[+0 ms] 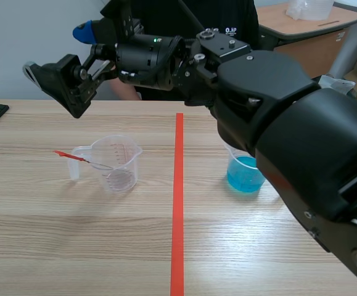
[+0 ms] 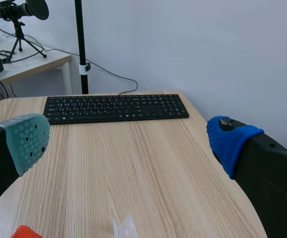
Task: Do the redox reaction experiment.
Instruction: 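Return to the home posture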
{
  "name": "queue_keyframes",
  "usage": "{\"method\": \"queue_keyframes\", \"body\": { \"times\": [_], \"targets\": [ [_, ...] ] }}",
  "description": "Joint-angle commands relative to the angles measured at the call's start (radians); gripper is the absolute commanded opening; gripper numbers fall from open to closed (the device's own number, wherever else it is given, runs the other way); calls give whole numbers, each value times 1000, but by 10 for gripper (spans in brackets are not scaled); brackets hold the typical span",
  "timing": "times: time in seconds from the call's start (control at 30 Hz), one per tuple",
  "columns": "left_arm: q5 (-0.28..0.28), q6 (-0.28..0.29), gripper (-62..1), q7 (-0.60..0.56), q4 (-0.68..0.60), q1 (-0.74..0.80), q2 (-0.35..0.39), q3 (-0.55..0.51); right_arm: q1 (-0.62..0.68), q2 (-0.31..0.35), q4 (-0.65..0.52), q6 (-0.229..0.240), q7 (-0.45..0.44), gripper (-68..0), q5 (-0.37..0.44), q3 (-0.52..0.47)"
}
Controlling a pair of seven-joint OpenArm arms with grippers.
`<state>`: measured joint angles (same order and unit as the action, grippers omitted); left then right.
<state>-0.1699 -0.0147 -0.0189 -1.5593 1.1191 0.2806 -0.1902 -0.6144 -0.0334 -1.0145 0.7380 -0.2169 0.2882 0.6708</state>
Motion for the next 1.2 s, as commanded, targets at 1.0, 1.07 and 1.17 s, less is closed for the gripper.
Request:
{"method": "queue_keyframes", "body": {
  "times": [1.0,1.07,1.17],
  "targets": [
    [-33,10,14,-180,-203,117,235,-21,815,669,-929,-338,178,4,195,-325],
    [-51,10,14,-187,-240,116,270,-34,886,688,-972,-359,178,4,195,-357],
    [-87,34,14,-210,-289,113,332,-59,983,710,-1033,-388,177,4,193,-392]
  ]
}}
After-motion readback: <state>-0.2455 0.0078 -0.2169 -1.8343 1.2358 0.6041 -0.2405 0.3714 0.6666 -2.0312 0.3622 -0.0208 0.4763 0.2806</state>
